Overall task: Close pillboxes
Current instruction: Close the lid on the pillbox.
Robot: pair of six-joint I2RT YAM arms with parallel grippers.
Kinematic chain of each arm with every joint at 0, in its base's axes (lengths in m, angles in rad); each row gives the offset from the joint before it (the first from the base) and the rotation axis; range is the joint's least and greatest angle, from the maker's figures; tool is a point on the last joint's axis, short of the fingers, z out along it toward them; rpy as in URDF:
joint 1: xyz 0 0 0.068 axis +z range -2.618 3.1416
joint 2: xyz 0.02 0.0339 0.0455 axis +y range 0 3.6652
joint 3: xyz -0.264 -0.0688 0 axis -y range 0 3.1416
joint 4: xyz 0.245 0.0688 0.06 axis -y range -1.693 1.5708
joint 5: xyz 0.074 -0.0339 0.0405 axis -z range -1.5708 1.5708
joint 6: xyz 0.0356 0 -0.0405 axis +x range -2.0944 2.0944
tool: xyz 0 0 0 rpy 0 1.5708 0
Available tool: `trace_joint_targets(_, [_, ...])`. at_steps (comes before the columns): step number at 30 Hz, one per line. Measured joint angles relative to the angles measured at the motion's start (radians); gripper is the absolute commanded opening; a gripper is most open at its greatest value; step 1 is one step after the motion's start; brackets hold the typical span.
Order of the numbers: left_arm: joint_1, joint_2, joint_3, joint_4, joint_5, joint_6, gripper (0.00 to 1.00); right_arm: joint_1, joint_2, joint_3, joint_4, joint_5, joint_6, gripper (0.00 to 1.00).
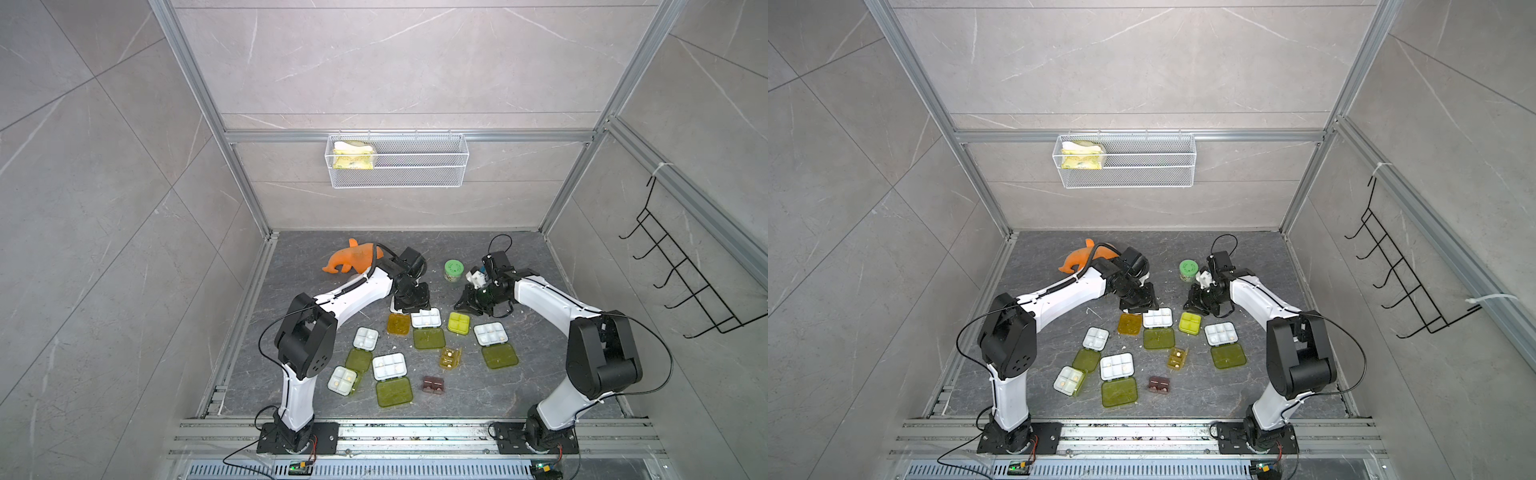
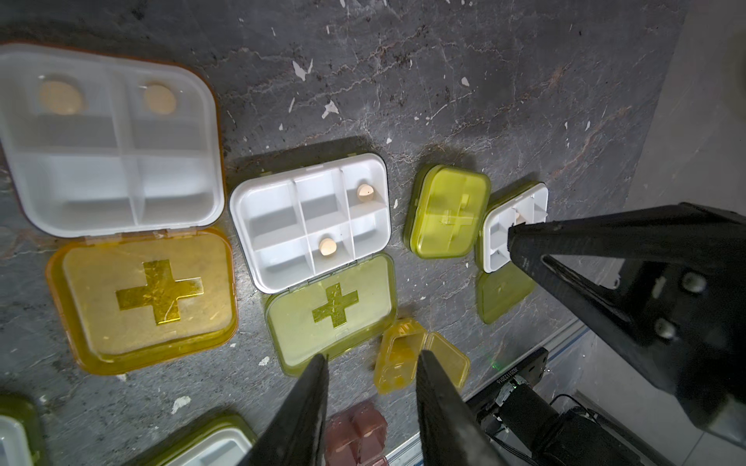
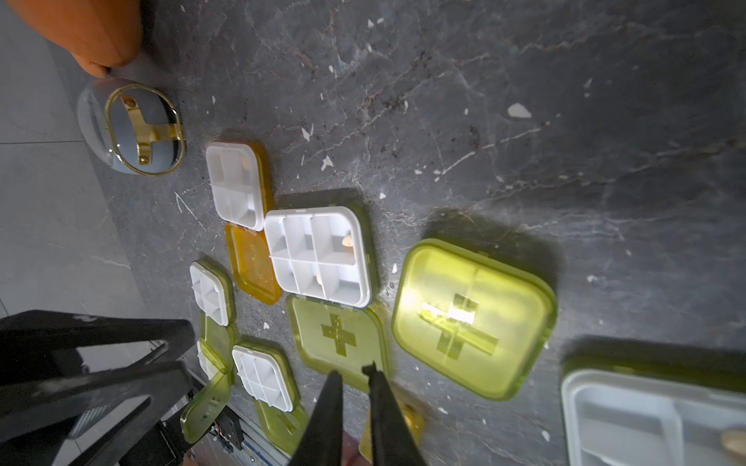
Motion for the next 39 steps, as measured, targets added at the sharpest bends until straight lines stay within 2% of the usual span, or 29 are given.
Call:
trace_joint_targets(13, [0.005, -0.034, -0.113, 0.084, -0.001, -0.019, 0.39, -0.003, 0.032, -0.061, 0.038, 0.000, -0.001, 0.07])
trace_joint_targets(39, [0.008, -0.034, -0.129, 0.111, 0.000, -0.042, 0.39, -0.004, 0.076, -0.100, 0.082, 0.000, -0.001, 0.07])
